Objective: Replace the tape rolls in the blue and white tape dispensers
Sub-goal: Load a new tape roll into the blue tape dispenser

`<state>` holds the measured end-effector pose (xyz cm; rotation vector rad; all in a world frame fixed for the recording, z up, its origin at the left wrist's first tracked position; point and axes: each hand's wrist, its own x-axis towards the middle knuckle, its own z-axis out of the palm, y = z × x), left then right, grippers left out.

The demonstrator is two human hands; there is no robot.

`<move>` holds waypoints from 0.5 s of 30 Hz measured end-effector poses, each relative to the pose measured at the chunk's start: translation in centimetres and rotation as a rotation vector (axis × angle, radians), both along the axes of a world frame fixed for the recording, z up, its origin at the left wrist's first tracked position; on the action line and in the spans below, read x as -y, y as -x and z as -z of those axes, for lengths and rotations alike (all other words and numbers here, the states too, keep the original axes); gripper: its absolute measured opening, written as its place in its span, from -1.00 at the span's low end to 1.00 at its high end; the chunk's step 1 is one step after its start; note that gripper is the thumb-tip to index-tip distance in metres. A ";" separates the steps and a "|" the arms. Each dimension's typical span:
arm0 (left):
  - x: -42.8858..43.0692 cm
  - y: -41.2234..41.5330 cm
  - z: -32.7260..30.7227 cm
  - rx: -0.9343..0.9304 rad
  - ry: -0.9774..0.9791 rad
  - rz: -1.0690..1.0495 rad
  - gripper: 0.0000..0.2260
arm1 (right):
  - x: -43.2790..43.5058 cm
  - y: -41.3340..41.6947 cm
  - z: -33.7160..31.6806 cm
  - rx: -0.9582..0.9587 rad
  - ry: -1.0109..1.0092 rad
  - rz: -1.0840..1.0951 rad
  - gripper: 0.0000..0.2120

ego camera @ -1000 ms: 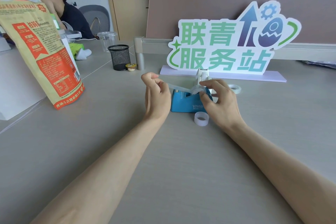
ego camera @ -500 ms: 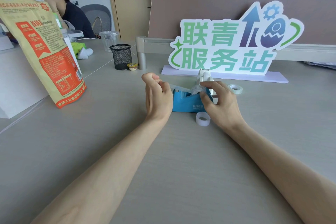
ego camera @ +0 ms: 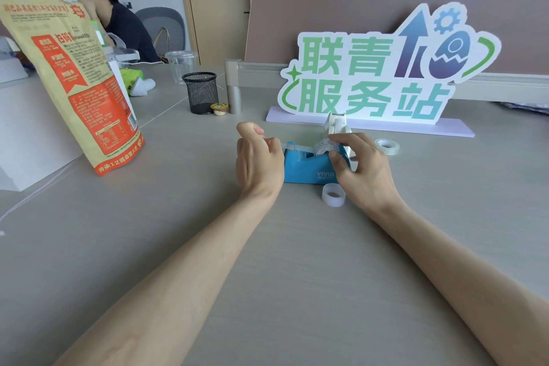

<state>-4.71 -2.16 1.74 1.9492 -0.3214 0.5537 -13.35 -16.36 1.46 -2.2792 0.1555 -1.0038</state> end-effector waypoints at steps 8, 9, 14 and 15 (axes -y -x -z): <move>-0.4 -0.2 0.1 -0.105 -0.068 0.021 -0.90 | 0.1 -0.1 0.1 0.012 0.000 -0.010 -0.74; -0.5 -0.3 0.2 -0.128 -0.077 0.031 -0.91 | 0.1 -0.1 0.1 0.013 0.000 -0.010 -0.74; -1.4 -0.7 0.7 -0.207 -0.056 0.095 -0.90 | 0.0 0.0 0.0 0.009 -0.008 -0.013 -0.75; -1.5 -0.8 0.7 -0.215 -0.054 0.103 -0.89 | 0.0 0.0 0.0 0.009 -0.007 -0.012 -0.75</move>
